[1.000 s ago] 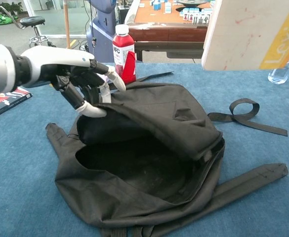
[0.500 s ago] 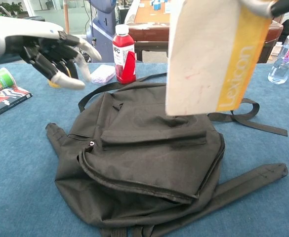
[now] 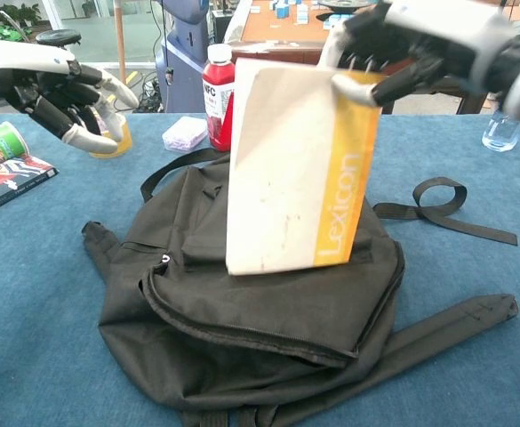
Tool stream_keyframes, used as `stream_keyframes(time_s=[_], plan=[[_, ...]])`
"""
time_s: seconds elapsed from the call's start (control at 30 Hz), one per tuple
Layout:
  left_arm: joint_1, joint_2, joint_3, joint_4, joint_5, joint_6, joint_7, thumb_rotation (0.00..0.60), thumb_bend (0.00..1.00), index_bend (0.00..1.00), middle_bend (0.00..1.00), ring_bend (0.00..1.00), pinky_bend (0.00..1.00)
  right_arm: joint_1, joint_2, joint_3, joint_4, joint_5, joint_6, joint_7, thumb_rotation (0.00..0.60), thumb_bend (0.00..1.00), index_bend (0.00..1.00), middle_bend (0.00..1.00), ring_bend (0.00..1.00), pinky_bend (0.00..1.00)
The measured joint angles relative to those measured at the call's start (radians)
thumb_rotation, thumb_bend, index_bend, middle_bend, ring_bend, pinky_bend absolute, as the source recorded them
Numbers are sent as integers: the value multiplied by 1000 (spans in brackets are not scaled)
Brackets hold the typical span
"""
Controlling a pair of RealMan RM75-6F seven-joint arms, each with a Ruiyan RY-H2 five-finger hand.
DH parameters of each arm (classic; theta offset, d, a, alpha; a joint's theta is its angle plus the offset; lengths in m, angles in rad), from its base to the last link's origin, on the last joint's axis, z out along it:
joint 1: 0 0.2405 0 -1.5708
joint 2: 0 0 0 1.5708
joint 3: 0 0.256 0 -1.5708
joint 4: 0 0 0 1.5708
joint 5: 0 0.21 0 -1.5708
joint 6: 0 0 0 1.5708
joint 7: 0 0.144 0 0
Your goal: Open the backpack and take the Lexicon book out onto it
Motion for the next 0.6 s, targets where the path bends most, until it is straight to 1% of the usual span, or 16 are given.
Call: stream_keyframes(time_s=[0.03,0.07,0.1,0.17,0.2,0.3,0.4,0.43,0.47,0.5,0.53,0.57,0.6], plan=[[-2,-4,4,8,-10,6,9,520,248,188,343,335,269,18,-14,8,22,33,-36,-10,600,487,320,245,226,218],[-2,-6,7,13,-16,11,13,521,248,185,340,333,266,32,-23,15,39,57,-61,-20,600,405,225,160,162,112],[-2,-8,10,17,-21,16,16,521,248,183,337,331,263,44,-32,21,58,80,-83,-33,600,307,145,90,105,41],[2,-6,15,23,-26,22,19,521,247,179,333,327,259,63,-56,37,106,114,-108,-68,600,180,40,20,28,1],[5,-5,16,26,-26,24,19,522,247,178,332,327,256,69,-66,45,124,126,-108,-81,600,140,11,4,8,0],[12,-5,20,41,-21,32,18,521,247,177,330,325,253,72,-86,67,151,150,-82,-90,600,87,0,0,0,0],[22,-7,22,57,-10,36,12,524,248,177,329,324,253,59,-85,70,155,126,-31,-85,600,86,0,1,0,0],[26,-8,25,61,-3,39,10,524,248,177,329,324,253,49,-83,68,156,110,-4,-86,600,99,14,17,0,0],[30,-9,27,63,5,43,10,532,247,178,329,324,253,40,-80,65,156,97,18,-88,600,135,55,54,2,0],[35,-11,29,66,14,49,8,547,247,180,329,324,253,28,-76,61,154,85,41,-93,600,182,98,97,9,0],[44,-13,33,69,27,56,5,574,247,185,329,324,253,9,-66,51,149,70,73,-103,600,213,128,124,18,0],[53,-14,36,72,37,62,1,594,247,188,329,324,253,-9,-57,43,141,61,96,-113,600,258,176,167,46,0],[62,-16,39,75,47,69,-4,600,247,190,329,324,253,-29,-45,33,130,53,117,-123,600,276,201,190,66,0]])
